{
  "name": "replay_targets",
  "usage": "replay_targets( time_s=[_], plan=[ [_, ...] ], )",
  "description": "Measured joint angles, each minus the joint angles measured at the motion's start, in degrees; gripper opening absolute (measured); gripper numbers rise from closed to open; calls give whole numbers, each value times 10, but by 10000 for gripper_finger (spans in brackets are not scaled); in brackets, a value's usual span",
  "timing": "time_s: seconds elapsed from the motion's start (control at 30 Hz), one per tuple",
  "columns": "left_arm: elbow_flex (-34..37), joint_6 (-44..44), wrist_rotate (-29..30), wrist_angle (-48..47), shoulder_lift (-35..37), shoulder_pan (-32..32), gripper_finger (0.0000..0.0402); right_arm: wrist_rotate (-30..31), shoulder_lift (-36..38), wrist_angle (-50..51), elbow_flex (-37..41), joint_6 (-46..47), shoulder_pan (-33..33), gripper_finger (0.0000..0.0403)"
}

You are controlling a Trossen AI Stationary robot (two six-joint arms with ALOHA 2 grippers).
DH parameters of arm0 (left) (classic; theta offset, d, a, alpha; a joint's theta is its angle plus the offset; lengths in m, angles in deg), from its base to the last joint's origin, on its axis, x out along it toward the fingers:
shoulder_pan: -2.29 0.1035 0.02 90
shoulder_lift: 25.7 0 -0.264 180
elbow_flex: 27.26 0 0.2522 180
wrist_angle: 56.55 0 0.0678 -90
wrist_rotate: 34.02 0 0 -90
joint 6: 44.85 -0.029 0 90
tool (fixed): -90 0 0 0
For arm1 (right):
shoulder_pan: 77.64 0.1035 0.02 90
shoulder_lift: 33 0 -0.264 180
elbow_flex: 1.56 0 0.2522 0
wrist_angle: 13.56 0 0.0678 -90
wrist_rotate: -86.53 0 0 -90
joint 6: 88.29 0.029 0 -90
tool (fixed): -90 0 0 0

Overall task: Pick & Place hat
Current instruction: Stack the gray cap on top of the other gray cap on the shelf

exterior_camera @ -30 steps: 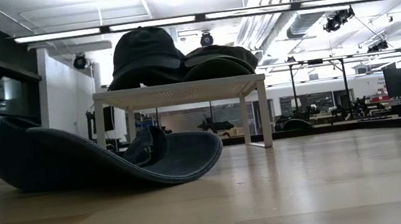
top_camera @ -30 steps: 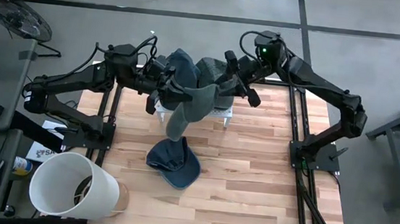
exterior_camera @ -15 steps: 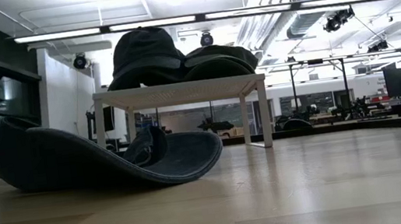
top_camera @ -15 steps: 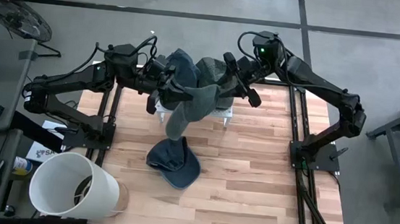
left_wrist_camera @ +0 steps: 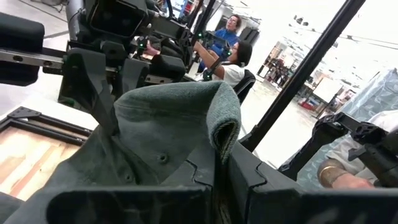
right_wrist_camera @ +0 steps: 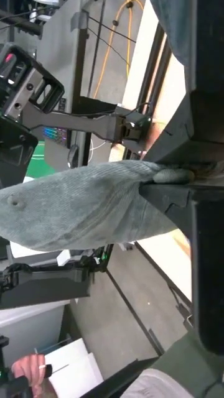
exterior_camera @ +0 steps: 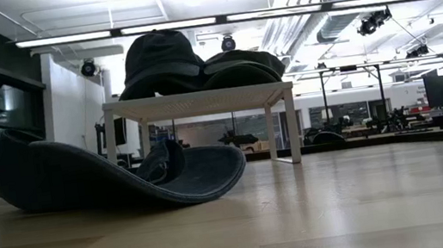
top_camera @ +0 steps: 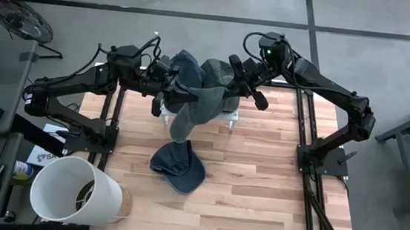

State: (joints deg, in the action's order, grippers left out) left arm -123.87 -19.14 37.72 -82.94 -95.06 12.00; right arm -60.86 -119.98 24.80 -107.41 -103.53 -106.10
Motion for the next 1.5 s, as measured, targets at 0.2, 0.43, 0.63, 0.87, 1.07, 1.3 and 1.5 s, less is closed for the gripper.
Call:
replay_targets(
  time_s=[0.2,0.43,0.63,0.87,1.07,1.3,1.5],
  plan=[
    [0,-3,48,-14,0,0,31,-23,2,1,0,30,0,20],
    [0,-34,150,-30,0,0,120,-5,41,13,0,30,-1,20],
    [0,-63,242,-25,3,0,205,6,85,38,0,30,-5,20],
    [0,-134,344,4,3,0,230,37,120,45,0,53,-4,20],
    [0,-202,461,24,3,0,231,72,117,52,0,86,-9,20],
    [0,-231,491,31,3,0,231,115,101,42,0,168,-31,20],
    [0,-255,491,31,3,0,231,90,101,20,-9,223,-53,20]
  ],
)
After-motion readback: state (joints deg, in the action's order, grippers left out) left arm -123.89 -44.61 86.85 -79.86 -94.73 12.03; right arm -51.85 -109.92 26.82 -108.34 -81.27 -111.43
